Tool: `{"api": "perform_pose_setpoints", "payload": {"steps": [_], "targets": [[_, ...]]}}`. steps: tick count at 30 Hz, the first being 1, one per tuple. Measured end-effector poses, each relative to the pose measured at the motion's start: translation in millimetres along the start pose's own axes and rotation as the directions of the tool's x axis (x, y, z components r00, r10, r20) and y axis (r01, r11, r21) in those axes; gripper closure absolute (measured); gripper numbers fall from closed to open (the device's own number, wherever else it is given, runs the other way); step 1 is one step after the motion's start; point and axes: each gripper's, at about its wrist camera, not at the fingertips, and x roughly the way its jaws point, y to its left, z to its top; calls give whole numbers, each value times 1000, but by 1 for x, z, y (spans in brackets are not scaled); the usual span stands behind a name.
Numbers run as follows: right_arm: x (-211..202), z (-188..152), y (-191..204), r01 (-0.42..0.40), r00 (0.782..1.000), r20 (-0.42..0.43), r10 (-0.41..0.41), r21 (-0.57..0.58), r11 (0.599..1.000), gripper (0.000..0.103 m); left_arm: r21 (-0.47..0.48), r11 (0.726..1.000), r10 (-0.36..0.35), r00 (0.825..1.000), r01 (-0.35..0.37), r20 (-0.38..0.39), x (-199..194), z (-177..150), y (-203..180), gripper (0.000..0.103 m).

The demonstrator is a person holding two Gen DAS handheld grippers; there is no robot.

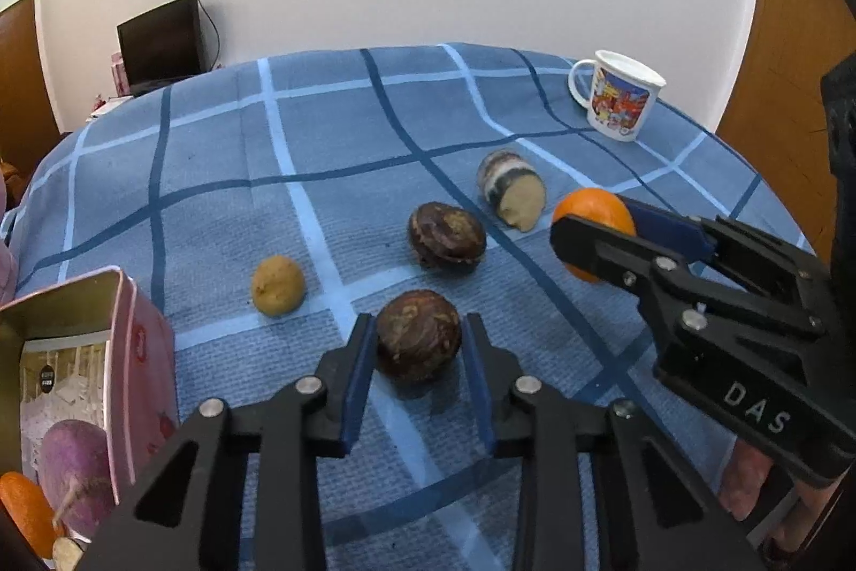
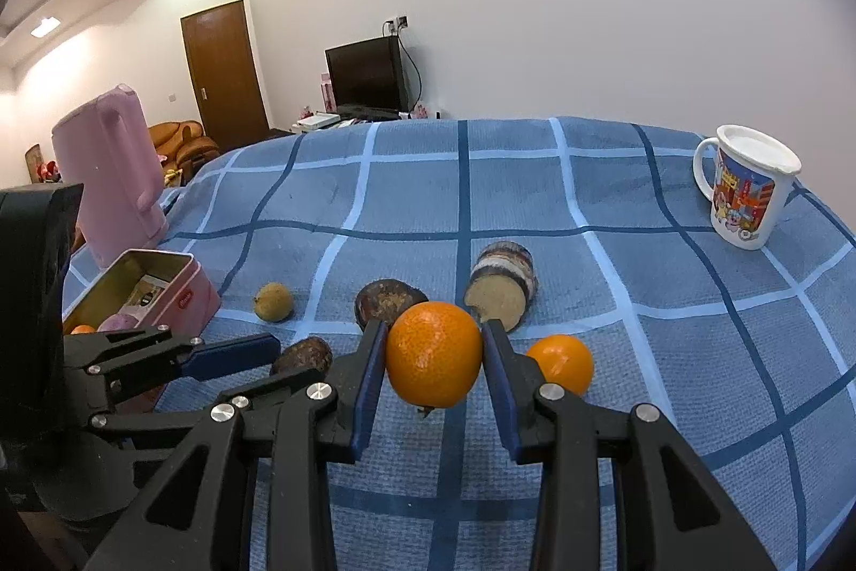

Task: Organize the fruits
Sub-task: 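Grasp the dark brown round fruit with the left tool while the right tool grasps an orange, then lift the brown fruit with the left tool while the right tool lifts the orange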

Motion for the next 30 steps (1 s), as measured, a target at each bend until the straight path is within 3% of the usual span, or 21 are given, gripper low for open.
{"api": "perform_pose_setpoints", "payload": {"steps": [3, 10, 12, 16, 22, 30], "targets": [[-1, 0, 0, -2, 1000, 9, 2, 1, 1000, 65, -2, 1000, -14, 1000, 14, 24, -6, -2, 1, 78], [-7, 0, 4, -7, 999, 39, 8, -16, 1000, 65, 5, 1000, -28, 999, 28, 33, -11, -4, 0, 81], [-8, -1, 4, -8, 999, 40, 8, -17, 1000, 65, -10, 1000, -18, 999, 19, 31, -10, -4, 2, 77], [-7, 0, 4, -12, 999, 34, 13, -17, 1000, 65, -39, 999, 6, 1000, -7, -13, 0, -2, 7, 59], [-6, 0, 3, -17, 999, 33, 18, -14, 1000, 65, -12, 1000, -11, 999, 11, -37, 4, -3, 1, 62], [-12, -2, 3, -28, 998, 64, 29, -11, 1000, 65, 27, 1000, -9, 997, 7, 72, -18, -4, -5, 62]]}}
